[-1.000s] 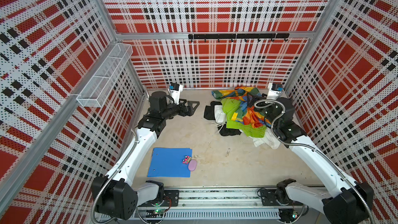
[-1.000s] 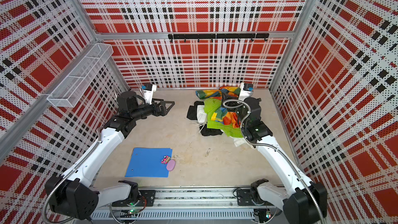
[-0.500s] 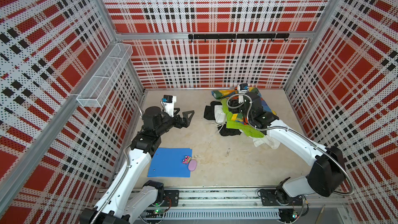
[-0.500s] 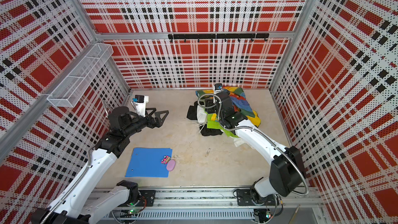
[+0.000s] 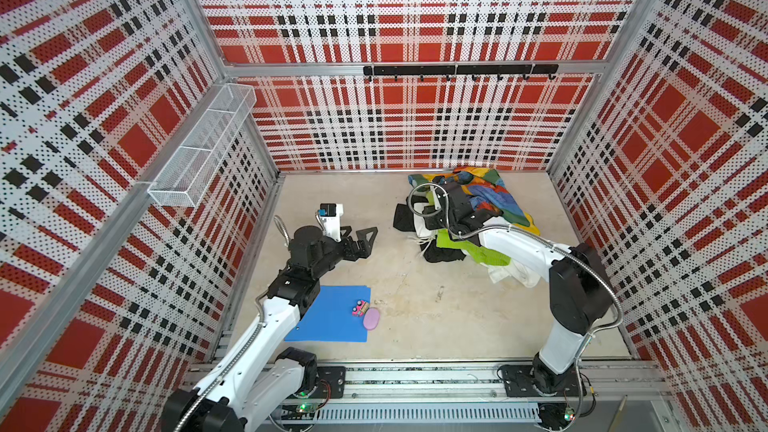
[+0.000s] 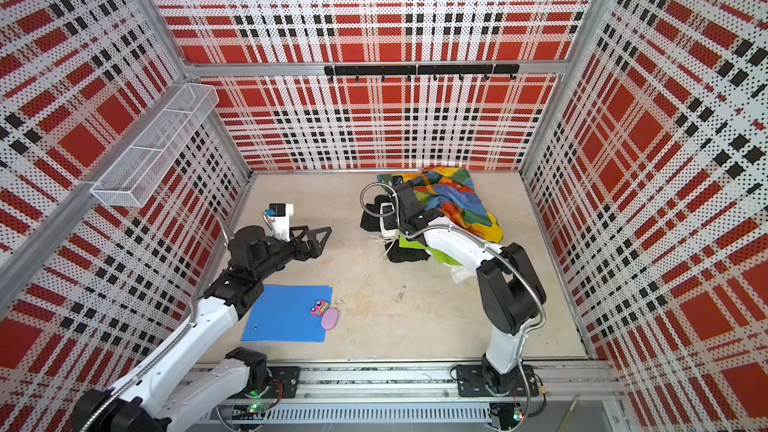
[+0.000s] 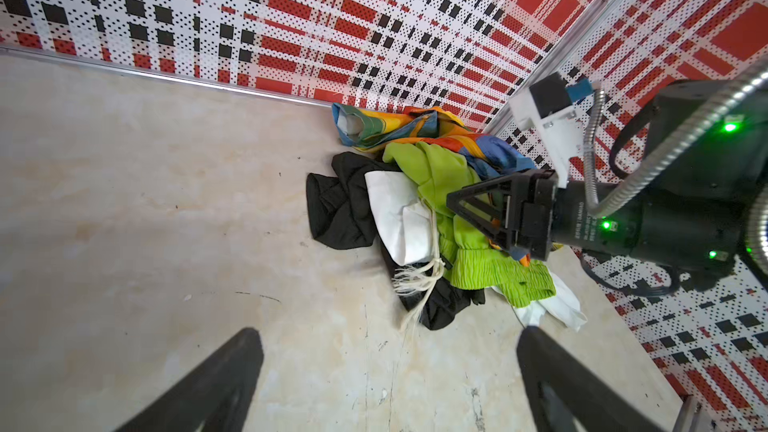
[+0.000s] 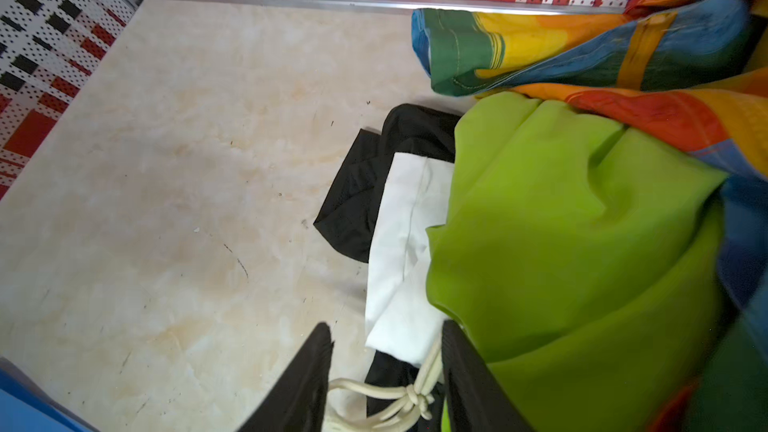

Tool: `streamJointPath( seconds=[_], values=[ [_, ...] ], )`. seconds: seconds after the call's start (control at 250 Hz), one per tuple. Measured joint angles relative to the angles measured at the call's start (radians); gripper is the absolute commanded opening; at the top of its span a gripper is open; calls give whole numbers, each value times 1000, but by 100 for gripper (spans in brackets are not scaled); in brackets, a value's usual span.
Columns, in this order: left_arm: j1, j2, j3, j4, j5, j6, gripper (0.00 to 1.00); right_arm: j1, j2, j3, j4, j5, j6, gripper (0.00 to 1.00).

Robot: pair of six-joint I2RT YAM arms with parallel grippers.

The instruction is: Pick out a specific cloth from the pile

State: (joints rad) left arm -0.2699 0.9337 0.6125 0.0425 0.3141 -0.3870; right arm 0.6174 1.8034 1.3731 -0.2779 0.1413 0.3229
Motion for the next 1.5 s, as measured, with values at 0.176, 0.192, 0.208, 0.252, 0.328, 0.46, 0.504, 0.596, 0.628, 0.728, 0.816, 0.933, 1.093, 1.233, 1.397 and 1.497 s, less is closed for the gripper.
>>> streamJointPath(
  seconds=[0.176,0.192,0.208,0.252,0.328,0.46,0.504,0.596,0.628,0.728,0.816,0.933,1.093,1.233,1.397,1.497],
  values=[
    [0,-3,-13,27,-1,-9,99,30,93,106,-35,21,7,49],
    [0,-3,-13,29,-1,-9,99,34,101,118,-39,23,7,49],
    [0,-4,-13,31,-1,-9,99,37,108,126,-40,24,7,50],
    [0,-7,-13,36,-1,-9,99,44,133,160,-55,28,7,51],
    [0,-14,-13,40,-4,-10,99,51,182,225,-79,39,7,52],
    [1,-35,-13,39,-15,-10,99,62,250,286,-96,58,6,57],
    [1,-41,-13,40,-20,-10,99,63,263,288,-104,69,5,58],
    [5,-48,-13,39,-31,-14,99,63,292,298,-141,98,2,64],
    [6,-50,-14,39,-31,-17,99,63,301,301,-151,111,1,66],
    [7,-53,-19,40,-32,-21,99,63,318,301,-184,163,-3,73],
    [7,-52,-25,39,-32,-21,99,63,315,285,-195,211,-13,74],
    [8,-49,-27,40,-31,-21,99,58,297,249,-193,257,-23,74],
    [9,-45,-28,40,-31,-21,99,15,222,181,-194,282,-32,76],
    [9,-45,-41,41,-31,-22,99,-53,130,122,-189,296,-49,94],
    [9,-38,-48,45,-31,-29,99,-99,95,105,-186,274,-79,100],
    [10,-29,-49,49,-30,-33,99,-101,116,106,-191,228,-92,100]
  ],
)
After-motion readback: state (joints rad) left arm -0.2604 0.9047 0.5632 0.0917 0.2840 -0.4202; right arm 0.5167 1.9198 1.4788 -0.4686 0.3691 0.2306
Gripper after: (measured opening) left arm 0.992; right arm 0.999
